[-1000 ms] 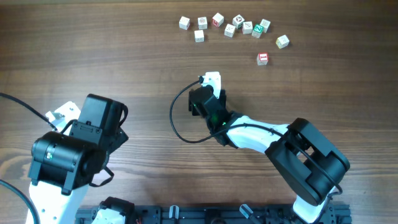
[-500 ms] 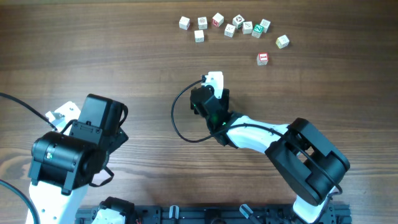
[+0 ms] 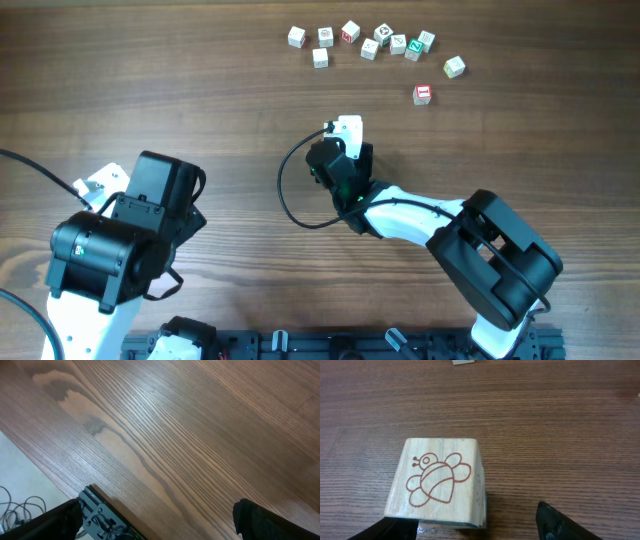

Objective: Form a tower

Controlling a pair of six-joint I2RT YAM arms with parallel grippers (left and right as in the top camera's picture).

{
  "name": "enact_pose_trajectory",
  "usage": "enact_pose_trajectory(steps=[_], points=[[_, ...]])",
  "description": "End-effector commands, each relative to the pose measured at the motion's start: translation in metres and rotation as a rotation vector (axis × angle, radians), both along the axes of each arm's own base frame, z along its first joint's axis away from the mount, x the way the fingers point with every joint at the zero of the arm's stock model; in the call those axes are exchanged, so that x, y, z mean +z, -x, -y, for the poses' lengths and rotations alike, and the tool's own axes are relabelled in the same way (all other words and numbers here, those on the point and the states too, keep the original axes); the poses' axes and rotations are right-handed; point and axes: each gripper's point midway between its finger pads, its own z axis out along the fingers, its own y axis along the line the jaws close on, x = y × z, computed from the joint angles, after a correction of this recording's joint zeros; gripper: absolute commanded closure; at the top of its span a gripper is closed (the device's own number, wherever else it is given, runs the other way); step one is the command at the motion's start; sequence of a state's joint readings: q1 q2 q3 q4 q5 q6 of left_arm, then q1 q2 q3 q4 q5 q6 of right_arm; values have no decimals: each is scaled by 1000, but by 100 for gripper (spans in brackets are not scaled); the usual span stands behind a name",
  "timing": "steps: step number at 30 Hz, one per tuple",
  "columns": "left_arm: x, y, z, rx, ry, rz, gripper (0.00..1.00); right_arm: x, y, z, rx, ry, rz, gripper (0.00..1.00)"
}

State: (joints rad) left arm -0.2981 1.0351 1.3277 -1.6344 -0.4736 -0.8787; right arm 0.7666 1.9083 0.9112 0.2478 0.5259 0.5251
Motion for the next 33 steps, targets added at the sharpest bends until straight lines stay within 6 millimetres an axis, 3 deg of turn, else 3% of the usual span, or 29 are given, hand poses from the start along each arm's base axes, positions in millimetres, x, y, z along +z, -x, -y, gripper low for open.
enact_pose_trajectory(steps=[1,33], points=[[1,1,-1,23,5,11,0,-6,-1,7,-24,28,0,27],[1,1,-2,23,5,11,0,-7,-1,13,-45,52,2,26]])
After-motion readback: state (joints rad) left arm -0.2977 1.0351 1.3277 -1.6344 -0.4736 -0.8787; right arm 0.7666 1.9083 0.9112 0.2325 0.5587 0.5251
